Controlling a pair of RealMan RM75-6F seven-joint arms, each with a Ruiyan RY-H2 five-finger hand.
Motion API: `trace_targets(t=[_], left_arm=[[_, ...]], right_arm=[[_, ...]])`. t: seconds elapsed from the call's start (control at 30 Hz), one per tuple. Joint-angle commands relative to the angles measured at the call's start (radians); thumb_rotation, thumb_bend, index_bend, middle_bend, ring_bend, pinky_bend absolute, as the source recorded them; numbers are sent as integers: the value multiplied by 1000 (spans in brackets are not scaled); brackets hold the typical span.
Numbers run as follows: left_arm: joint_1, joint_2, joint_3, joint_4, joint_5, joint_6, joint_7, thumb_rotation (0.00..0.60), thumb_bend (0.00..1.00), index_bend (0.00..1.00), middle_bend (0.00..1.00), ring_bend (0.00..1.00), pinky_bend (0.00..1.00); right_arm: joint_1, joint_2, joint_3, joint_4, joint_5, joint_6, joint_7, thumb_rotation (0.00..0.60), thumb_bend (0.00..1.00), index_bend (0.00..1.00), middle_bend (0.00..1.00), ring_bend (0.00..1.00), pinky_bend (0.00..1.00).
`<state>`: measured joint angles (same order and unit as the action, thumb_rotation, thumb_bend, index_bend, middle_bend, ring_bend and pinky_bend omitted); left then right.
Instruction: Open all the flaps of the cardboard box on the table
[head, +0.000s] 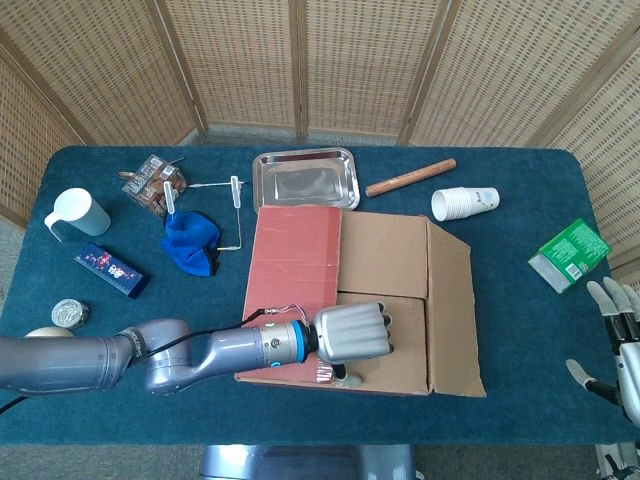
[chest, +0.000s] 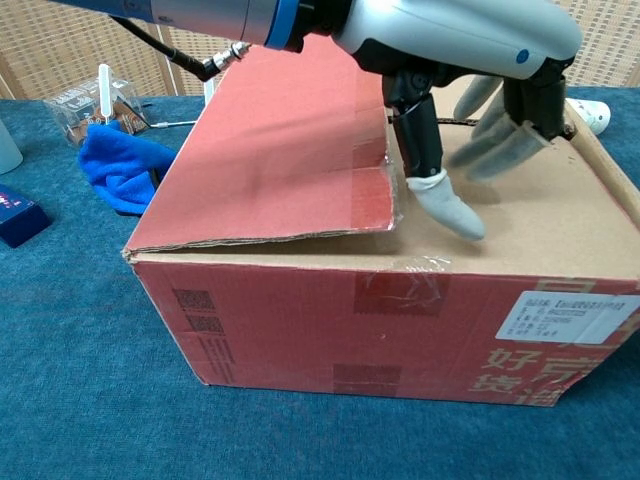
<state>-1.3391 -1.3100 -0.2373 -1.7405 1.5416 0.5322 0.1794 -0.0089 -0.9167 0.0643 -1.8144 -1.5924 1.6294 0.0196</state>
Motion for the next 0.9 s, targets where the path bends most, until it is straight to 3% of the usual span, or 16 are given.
trace_targets(t=[0.03, 0.37, 0.53, 0.73, 0.9], left_arm=[[-11, 4, 2, 0, -8, -7, 15, 363, 339, 623, 681, 476, 464], [-34, 31, -1, -35, -56, -23, 69, 380, 346, 729, 838, 584, 494], [-38, 56, 4, -56, -100, -30, 113, 389, 349, 744, 852, 598, 503], [-28, 47, 18, -55, -96, 9, 158, 414, 349, 651, 711, 497, 490], [-32, 27, 30, -39, -97, 14, 166, 448, 349, 642, 698, 479, 478]], right_arm=[[-1, -3, 2, 1, -6, 7, -2, 600, 182, 0, 0, 0, 0], [-4, -5, 0, -3, -17, 14, -3, 600, 192, 0, 0, 0, 0], [-6, -7, 0, -4, -27, 23, -2, 600, 198, 0, 0, 0, 0], [-7, -9, 0, -1, -32, 27, 0, 600, 197, 0, 0, 0, 0], [-10, -7, 3, 1, -32, 36, 6, 600, 196, 0, 0, 0, 0]])
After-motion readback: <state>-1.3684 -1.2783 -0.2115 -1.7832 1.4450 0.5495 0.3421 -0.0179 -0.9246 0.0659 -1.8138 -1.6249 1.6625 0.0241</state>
